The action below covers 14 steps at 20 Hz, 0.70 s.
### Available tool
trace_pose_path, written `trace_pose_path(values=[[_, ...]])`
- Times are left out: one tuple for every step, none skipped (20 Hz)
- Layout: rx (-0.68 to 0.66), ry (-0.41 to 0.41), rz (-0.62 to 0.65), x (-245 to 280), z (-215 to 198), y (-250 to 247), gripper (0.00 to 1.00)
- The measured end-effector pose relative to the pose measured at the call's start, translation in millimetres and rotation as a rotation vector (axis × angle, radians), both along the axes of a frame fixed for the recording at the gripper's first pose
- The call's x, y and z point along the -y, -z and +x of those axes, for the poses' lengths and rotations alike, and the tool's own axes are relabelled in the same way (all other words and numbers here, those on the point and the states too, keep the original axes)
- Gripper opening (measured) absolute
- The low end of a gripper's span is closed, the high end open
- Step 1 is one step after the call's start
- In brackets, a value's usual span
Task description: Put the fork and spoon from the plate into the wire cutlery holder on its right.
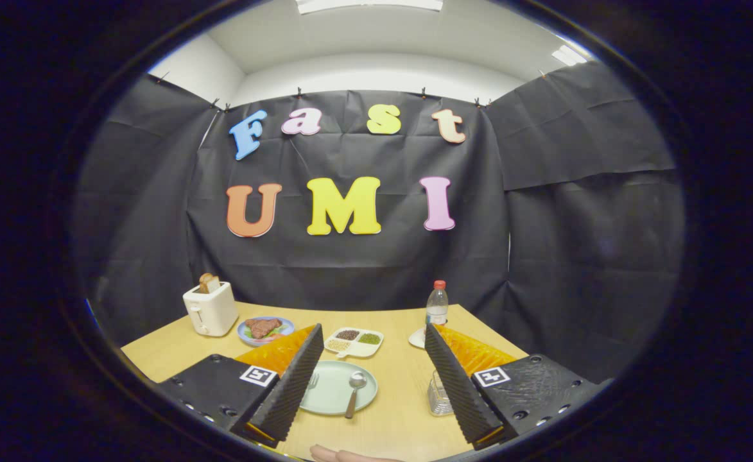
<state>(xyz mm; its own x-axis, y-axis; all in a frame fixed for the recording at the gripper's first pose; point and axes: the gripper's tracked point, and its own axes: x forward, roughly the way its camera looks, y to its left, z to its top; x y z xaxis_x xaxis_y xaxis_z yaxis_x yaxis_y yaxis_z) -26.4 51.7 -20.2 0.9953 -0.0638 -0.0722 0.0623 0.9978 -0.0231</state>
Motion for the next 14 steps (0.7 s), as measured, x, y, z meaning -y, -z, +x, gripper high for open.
trace_pose_path(values=[[-0.001, -0.003, -0.005, -3.2, -0.3, -1.1, 0.95], [-0.002, -0.001, -0.011, -2.8, 0.5, 0.8, 0.95], [-0.003, 0.001, -0.018, -3.2, 1.0, 0.6, 0.95], [-0.009, 0.001, -0.021, -5.0, 2.8, 2.4, 0.95], [-0.019, 0.007, -0.017, -5.6, 4.6, 3.6, 0.95], [-0.039, 0.02, -0.014, -4.1, 9.8, 7.6, 0.95], [-0.068, 0.009, -0.018, -7.5, 15.9, 12.9, 0.95], [-0.1, -0.01, -0.018, -14.6, 23.4, 21.2, 0.95], [-0.137, -0.021, -0.013, -18.5, 31.3, 28.8, 0.95], [-0.179, -0.014, -0.007, -15.7, 39.7, 40.6, 0.95], [-0.221, -0.006, -0.008, -14.5, 46.8, 50.9, 0.95], [-0.267, -0.006, -0.011, -16.6, 54.8, 64.6, 0.95], [-0.307, -0.002, -0.015, -16.7, 61.1, 76.9, 0.95], [-0.349, 0.005, -0.012, -15.8, 67.6, 90.2, 0.95]])
